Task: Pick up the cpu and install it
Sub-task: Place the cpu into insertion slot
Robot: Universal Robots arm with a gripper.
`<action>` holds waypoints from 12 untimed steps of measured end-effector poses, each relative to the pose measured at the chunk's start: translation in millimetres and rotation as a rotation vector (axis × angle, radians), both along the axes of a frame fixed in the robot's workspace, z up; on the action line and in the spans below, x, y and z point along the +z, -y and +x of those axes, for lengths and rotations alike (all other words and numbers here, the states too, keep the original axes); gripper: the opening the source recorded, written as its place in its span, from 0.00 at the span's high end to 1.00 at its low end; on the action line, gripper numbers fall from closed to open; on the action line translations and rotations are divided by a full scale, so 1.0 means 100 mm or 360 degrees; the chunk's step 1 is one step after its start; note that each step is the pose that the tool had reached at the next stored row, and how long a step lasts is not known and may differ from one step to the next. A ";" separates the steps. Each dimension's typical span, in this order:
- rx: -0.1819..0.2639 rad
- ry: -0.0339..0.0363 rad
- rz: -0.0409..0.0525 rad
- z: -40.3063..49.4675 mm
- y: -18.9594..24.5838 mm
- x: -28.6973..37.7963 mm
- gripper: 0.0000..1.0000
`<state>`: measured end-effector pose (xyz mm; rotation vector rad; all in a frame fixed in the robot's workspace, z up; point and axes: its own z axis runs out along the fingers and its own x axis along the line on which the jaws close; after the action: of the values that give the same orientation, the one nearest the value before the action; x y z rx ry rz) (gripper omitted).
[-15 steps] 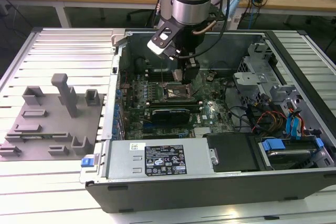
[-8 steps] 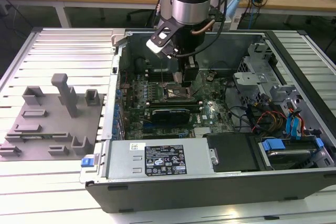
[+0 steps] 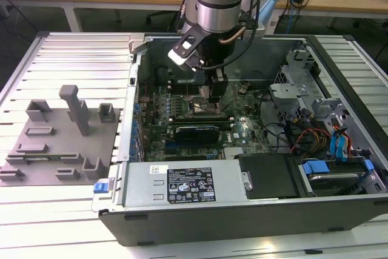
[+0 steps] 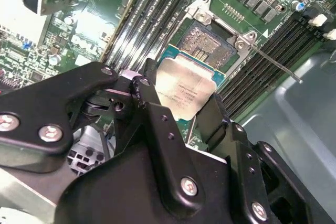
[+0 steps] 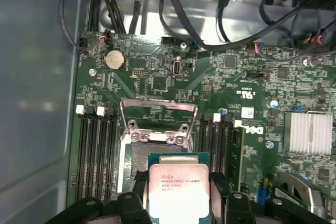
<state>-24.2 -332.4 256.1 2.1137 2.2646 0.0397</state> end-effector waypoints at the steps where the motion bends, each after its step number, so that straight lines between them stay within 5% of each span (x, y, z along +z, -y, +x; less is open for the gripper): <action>1: 0.0000 0.0000 0.0000 -0.004 -0.016 -0.019 0.45; 12: -0.0026 0.0000 0.0000 -0.013 -0.085 -0.199 0.45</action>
<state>-25.5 -323.9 236.2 2.1319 2.2473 0.0393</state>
